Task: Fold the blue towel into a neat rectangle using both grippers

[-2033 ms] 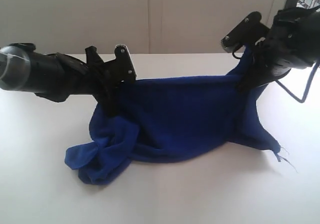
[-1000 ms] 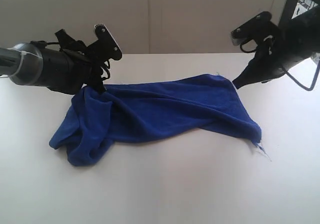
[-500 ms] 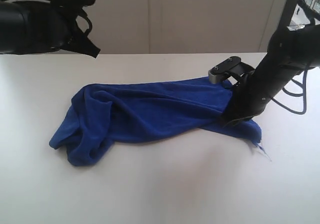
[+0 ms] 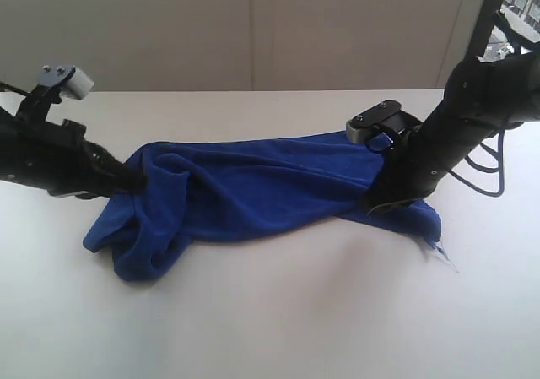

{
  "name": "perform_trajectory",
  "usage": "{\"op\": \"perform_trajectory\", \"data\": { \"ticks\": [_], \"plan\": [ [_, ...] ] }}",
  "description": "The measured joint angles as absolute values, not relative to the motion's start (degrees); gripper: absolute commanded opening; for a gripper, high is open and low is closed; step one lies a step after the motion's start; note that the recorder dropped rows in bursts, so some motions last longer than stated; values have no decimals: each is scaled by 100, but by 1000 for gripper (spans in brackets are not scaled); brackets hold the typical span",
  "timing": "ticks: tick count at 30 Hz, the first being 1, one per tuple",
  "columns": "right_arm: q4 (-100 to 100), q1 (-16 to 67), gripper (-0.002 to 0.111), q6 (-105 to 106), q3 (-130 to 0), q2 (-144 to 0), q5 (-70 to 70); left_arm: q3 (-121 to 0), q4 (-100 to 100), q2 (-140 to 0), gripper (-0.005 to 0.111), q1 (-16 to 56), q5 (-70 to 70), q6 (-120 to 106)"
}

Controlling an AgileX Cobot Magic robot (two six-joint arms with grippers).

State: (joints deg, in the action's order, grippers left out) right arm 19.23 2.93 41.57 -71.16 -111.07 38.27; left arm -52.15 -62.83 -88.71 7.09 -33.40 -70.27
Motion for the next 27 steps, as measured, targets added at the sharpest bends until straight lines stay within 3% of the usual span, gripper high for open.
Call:
{"op": "perform_trajectory", "data": {
  "ticks": [5,27],
  "plan": [
    [1934,293,0,4157,-7116,-11210,3676,-5215,-5350,-8894,0,665,-2626,-6113],
    [1796,293,0,4170,-7116,-11621,2951,-5227,-5279,-8894,0,665,-2588,-6052]
  ]
}}
